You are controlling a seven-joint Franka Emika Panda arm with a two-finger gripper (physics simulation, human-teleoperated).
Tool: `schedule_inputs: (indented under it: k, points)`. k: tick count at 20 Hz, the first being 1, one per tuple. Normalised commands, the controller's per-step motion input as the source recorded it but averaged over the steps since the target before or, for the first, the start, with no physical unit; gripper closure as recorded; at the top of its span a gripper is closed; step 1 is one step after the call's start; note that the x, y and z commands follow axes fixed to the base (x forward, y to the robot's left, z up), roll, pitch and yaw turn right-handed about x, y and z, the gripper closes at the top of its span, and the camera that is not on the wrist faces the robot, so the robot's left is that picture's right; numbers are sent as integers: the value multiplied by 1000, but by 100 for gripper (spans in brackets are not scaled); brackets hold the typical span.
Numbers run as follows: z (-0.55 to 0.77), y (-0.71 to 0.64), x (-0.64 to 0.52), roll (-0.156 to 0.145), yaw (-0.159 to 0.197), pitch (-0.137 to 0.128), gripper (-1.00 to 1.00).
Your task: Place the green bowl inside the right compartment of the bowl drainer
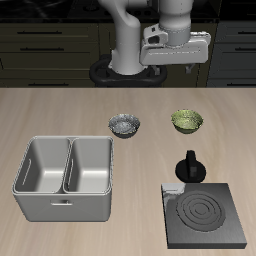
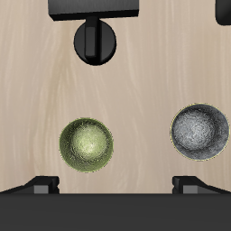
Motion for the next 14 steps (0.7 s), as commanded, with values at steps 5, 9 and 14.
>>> schedule_inputs:
  k: [5,9,14]
  points:
    - [-196,471,162,-44,46,79,-100]
    - [-118,338,39,9,-16,13,-100]
    - [-155,84,-49,16,-22,27,-100]
